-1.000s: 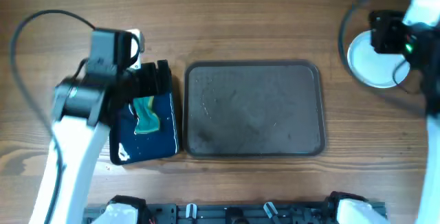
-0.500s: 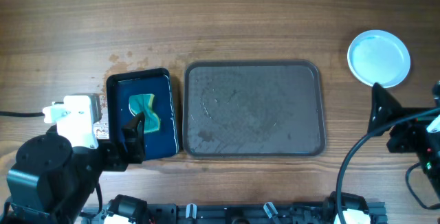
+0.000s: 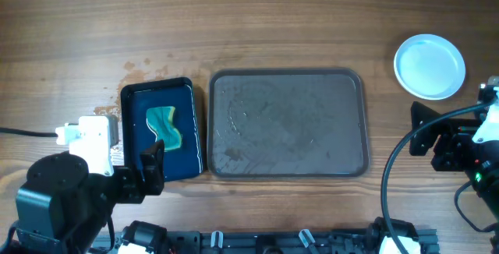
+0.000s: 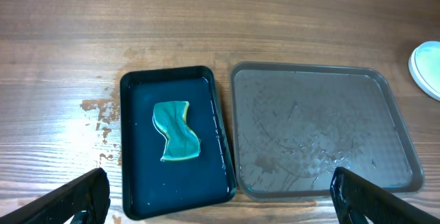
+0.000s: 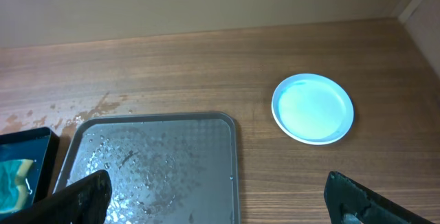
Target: Clean dirty plates on tray and stack at the side
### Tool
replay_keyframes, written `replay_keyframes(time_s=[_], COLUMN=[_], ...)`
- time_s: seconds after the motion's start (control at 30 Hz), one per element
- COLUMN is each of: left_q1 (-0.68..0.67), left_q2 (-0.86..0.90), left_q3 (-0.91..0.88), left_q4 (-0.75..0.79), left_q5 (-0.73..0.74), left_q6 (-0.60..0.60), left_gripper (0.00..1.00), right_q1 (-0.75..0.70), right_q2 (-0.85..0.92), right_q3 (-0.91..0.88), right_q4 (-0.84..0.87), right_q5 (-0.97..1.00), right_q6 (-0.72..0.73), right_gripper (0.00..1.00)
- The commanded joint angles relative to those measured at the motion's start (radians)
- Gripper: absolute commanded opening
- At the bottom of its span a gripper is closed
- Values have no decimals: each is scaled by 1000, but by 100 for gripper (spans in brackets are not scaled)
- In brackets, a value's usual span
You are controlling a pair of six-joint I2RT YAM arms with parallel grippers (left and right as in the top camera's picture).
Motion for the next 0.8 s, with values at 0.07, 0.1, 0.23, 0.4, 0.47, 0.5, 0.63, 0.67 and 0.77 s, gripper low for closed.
replay_keyframes(time_s=[0.07, 0.1, 0.23, 0.4, 0.47, 0.5, 0.63, 0.67, 0.77], left_q1=[-6, -6, -6, -6, -6, -6, -6, -6, -6], left_q2=[-1, -1, -1, -1, -1, -1, -1, -1, -1], left_q3=[10, 10, 10, 10, 10, 10, 10, 10, 10], left_q4=[0, 0, 0, 0, 0, 0, 0, 0, 0], left_q5=[-13, -13, -13, -13, -13, -13, -13, -13, -13], left_q6=[-6, -6, -6, -6, -6, -6, -6, -6, -6], left_gripper=[100, 100, 100, 100, 100, 100, 100, 100, 100], right_q1=[4, 4, 4, 4, 4, 5, 5, 5, 5], right_q2=[8, 8, 8, 8, 9, 10, 11, 11, 6], right_q3=[-2, -2, -2, -2, -2, -2, -2, -2, -5], right_q4=[-1, -1, -1, -1, -3, -4, -5, -5, 0], right_q5=[9, 9, 9, 9, 9, 10, 9, 10, 0], right_q6=[14, 14, 14, 14, 14, 14, 14, 14, 16], right_gripper=[100, 100, 100, 100, 100, 100, 100, 100, 100])
